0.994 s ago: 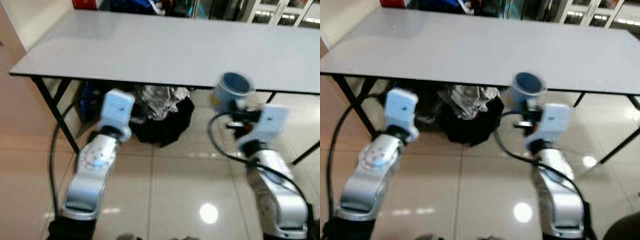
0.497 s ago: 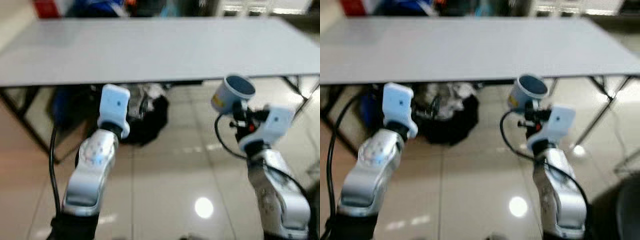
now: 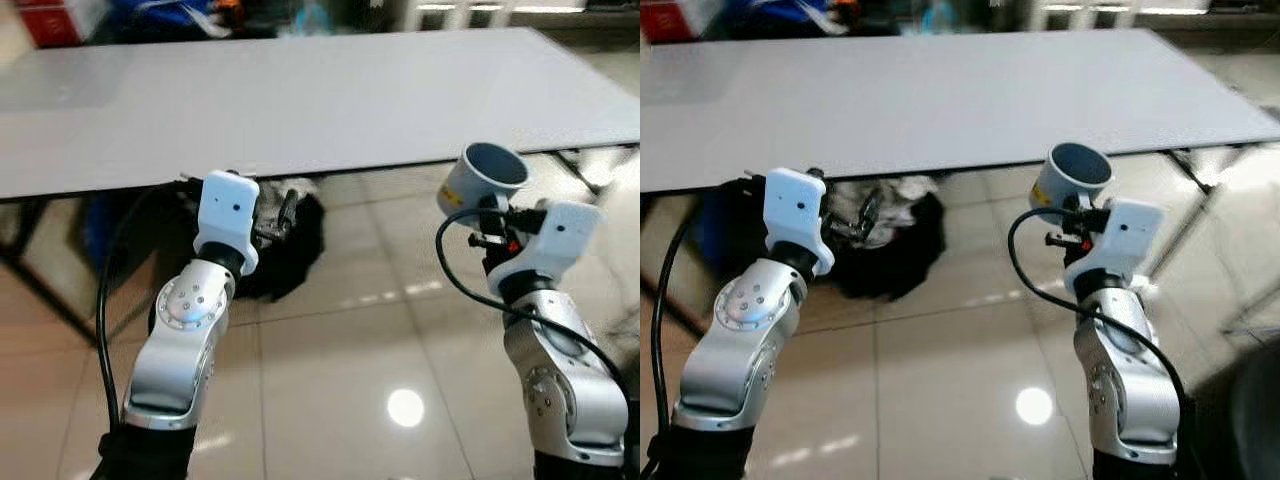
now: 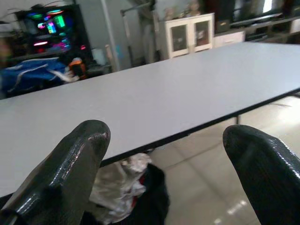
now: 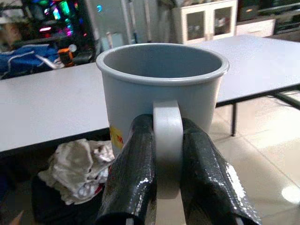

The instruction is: Setting the table

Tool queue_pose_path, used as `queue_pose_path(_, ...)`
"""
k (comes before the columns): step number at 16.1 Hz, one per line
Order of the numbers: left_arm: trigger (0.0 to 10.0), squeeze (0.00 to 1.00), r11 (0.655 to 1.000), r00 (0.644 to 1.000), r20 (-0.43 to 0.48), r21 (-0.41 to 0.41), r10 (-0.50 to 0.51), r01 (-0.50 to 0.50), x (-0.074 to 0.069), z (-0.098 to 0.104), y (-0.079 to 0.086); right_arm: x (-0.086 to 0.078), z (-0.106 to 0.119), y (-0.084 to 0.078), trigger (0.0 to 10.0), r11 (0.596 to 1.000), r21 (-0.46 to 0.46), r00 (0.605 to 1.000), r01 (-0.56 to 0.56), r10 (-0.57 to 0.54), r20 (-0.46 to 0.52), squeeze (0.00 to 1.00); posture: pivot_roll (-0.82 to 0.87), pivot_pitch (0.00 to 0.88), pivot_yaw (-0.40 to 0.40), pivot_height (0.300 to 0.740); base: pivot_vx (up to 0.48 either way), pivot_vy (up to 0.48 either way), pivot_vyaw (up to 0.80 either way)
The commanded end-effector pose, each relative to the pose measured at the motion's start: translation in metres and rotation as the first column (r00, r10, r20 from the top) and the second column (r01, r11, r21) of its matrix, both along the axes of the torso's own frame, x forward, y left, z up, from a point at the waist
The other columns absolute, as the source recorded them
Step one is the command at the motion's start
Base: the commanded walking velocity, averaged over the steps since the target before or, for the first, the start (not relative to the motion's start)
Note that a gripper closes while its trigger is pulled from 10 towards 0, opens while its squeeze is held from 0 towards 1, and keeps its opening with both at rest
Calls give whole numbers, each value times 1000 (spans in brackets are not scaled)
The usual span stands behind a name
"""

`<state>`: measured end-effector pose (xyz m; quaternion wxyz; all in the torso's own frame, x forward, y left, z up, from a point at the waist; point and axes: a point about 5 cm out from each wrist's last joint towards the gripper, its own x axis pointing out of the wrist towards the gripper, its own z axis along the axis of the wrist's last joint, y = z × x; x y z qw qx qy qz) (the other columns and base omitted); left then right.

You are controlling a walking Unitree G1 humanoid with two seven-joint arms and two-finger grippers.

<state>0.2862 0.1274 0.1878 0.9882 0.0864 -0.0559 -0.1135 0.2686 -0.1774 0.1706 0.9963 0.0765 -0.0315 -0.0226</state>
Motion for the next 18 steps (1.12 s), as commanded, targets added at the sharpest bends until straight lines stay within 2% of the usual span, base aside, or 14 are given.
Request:
queue_pose_path(1,10000,0,1000,1000,6,8,-9,9,-2,1,1,1,8,0,10000,1000,-24,999,18,-18,38,0,34,49,-1,740,472,0,0)
queue_pose_path(3,10000,0,1000,1000,7,7,-13,13,-2,1,1,0,7,2,10000,1000,-11,999,-7,8,34,0,32,49,0,740,472,0,0)
queue_pose_path(5,10000,0,1000,1000,9,6,-19,19,-2,1,-1,0,7,2,10000,1000,22,999,-15,14,34,0,32,49,-1,740,472,0,-800)
queue_pose_path(10,10000,0,1000,1000,13,8,-27,27,-2,2,-1,1,7,2,10000,1000,-2,999,-19,19,39,0,32,49,-1,740,472,0,-800)
queue_pose_path(15,10000,0,999,999,16,13,-31,31,-4,2,-3,0,7,6,10000,998,-26,998,-53,55,45,0,30,50,-2,740,472,0,0)
queue_pose_path(18,10000,0,999,999,15,14,-33,32,-4,2,-3,-1,6,8,10000,995,-79,997,-67,70,38,0,30,55,-1,740,470,0,0)
